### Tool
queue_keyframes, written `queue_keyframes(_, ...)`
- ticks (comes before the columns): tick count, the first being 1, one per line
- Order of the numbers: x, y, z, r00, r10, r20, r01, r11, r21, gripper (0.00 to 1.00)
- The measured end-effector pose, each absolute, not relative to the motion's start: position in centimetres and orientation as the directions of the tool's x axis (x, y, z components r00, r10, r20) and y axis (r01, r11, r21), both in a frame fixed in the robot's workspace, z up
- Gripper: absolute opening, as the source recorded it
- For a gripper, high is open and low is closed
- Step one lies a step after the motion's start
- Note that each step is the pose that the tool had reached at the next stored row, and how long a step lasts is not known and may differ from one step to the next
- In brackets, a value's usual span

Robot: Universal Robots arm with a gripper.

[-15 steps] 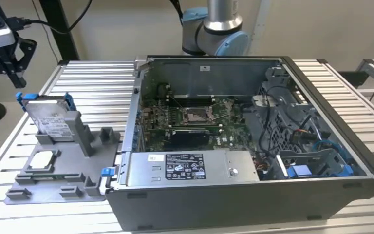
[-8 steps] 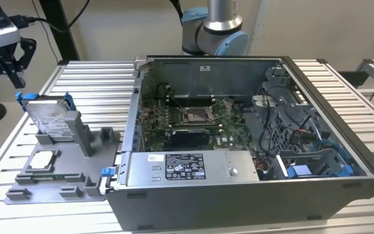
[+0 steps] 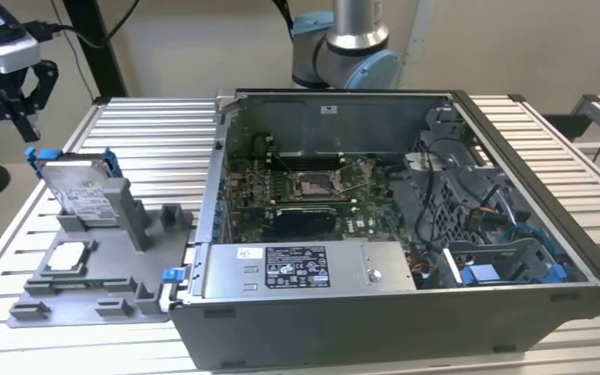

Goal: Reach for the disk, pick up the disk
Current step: 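Pick up the disk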

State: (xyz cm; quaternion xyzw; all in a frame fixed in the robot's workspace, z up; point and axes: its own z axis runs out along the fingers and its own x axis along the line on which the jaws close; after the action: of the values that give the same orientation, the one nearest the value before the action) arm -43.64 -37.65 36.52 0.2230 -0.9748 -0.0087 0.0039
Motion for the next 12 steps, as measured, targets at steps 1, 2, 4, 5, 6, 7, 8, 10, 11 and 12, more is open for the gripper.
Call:
queue_keyframes(1,-43.64,-37.65,36.52,-0.893,-0.450,0.004,-0.450,0.893,0.018,0.00)
queue_keyframes(2,-43.64,-37.65,36.52,-0.886,-0.464,0.004,-0.464,0.886,0.018,0.00)
queue_keyframes(4,-43.64,-37.65,36.52,-0.868,-0.496,0.005,-0.496,0.868,0.017,0.00)
queue_keyframes(5,-43.64,-37.65,36.52,-0.859,-0.512,0.005,-0.512,0.859,0.017,0.00)
queue_keyframes(6,-43.64,-37.65,36.52,-0.850,-0.527,0.005,-0.527,0.850,0.016,0.00)
queue_keyframes(7,-43.64,-37.65,36.52,-0.840,-0.543,0.005,-0.543,0.840,0.016,0.00)
queue_keyframes(8,-43.64,-37.65,36.52,-0.829,-0.559,0.006,-0.558,0.829,0.015,0.00)
queue_keyframes(10,-43.64,-37.65,36.52,-0.808,-0.589,0.006,-0.588,0.808,0.015,0.00)
queue_keyframes(11,-43.64,-37.65,36.52,-0.798,-0.603,0.006,-0.603,0.798,0.014,0.00)
queue_keyframes(12,-43.64,-37.65,36.52,-0.787,-0.617,0.007,-0.617,0.787,0.014,0.00)
